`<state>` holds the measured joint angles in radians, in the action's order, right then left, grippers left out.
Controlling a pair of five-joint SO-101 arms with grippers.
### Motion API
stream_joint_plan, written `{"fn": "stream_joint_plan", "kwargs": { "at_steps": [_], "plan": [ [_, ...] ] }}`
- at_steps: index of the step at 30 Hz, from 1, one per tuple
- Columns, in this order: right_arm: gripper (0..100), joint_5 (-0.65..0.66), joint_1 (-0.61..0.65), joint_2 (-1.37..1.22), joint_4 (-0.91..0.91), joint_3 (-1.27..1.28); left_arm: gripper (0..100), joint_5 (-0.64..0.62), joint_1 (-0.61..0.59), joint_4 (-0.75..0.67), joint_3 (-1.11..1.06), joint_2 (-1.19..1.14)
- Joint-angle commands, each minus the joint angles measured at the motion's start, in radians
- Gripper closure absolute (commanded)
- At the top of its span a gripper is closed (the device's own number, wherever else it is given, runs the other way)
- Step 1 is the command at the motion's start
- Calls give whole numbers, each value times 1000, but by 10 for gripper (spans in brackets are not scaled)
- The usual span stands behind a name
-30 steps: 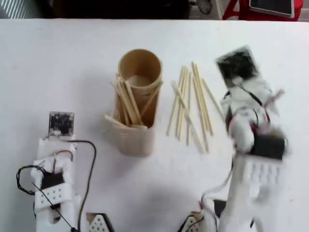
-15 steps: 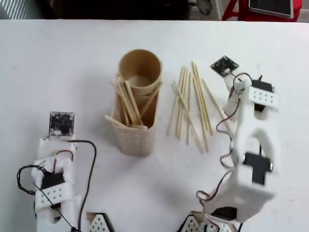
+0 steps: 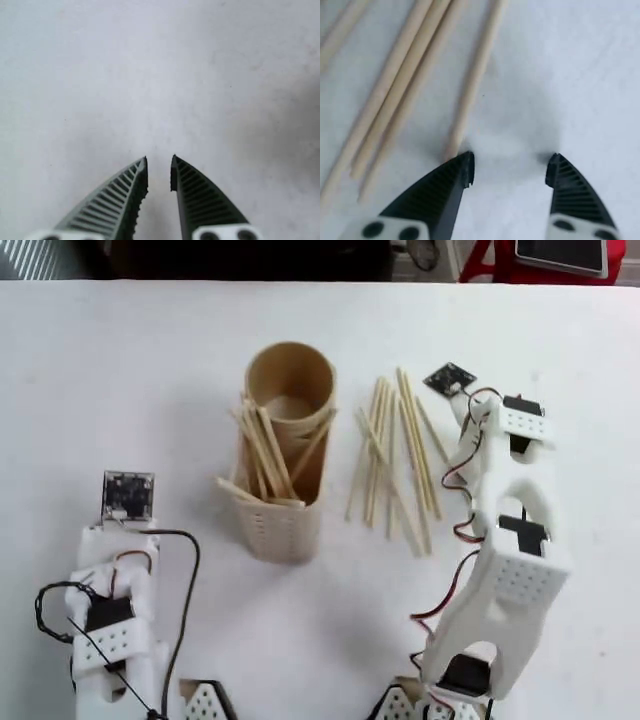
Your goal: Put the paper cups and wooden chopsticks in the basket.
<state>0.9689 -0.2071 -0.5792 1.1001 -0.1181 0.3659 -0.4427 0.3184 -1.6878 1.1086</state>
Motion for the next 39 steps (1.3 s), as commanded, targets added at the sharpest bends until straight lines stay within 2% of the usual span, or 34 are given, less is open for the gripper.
{"fn": "stream_joint_plan", "kwargs": {
  "at_steps": [1,9,16,25,28,32,37,39],
  "plan": [
    [758,-2,15,24,81,-81,902,12,-8,2,2,16],
    [758,-2,59,189,286,-135,902,12,-8,2,2,16],
    [758,6,67,114,288,-135,902,12,-8,2,2,16],
    [760,6,67,-70,191,-143,902,12,-8,2,2,16],
    [827,6,62,-85,180,-144,902,12,-8,2,2,16],
    [992,3,61,-85,180,-146,902,12,-8,2,2,16],
    [980,-15,59,-35,197,-143,902,12,-8,2,2,16],
    [981,-78,56,33,237,-144,902,12,-8,2,2,16]
  ]
}}
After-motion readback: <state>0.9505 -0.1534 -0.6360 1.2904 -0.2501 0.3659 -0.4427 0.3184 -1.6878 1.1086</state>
